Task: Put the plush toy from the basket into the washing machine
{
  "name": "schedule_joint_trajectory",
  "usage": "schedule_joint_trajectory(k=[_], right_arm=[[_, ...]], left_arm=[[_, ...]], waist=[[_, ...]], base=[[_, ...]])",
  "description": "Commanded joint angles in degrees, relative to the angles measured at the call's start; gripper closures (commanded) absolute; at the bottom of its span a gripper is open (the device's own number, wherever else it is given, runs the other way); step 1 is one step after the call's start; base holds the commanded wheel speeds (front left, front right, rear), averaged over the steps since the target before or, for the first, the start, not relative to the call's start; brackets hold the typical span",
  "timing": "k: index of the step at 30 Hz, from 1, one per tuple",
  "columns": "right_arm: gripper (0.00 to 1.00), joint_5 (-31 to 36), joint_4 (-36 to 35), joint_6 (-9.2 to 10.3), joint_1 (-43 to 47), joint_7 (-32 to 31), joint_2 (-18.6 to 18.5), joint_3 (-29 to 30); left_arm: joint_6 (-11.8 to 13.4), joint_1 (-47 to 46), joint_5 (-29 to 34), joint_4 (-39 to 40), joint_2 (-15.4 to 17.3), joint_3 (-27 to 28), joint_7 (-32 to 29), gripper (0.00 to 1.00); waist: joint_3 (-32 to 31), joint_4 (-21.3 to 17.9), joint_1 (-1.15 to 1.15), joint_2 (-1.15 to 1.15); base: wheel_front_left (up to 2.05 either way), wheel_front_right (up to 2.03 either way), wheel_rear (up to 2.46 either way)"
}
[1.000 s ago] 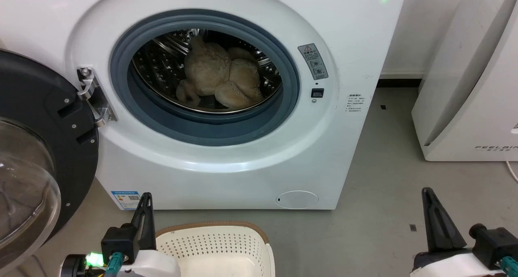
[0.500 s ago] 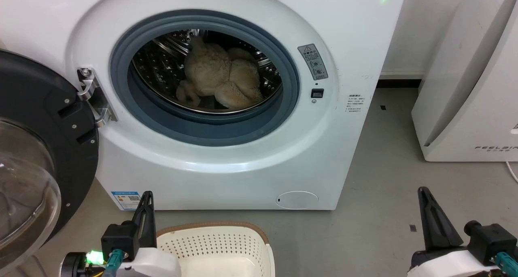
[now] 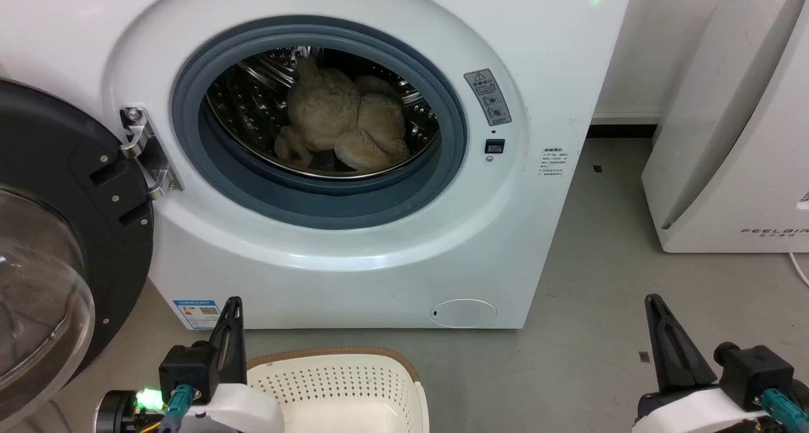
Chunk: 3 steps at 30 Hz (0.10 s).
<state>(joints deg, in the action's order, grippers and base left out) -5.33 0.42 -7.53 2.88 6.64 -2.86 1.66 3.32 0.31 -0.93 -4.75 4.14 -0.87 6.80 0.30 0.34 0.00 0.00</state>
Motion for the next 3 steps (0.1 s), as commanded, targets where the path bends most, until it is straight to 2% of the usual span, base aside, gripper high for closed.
schedule_joint_trajectory(k=[1, 3], right_arm=[[1.00, 0.59, -0.21, 0.02, -1.17, -0.33, -0.01, -0.11], [1.00, 0.67, -0.22, 0.02, -1.21, -0.45, -0.01, -0.14]], left_arm=[[-0.37, -0.18, 0.45, 0.62, -0.25, 0.23, -0.40, 1.00], [-0.42, -0.18, 0.46, 0.69, -0.27, 0.24, -0.52, 1.00]], waist=[[-0.01, -0.01, 0.00, 0.00], [-0.02, -0.01, 0.00, 0.00]], base=[[0.00, 0.00, 0.00], [0.00, 0.00, 0.00]])
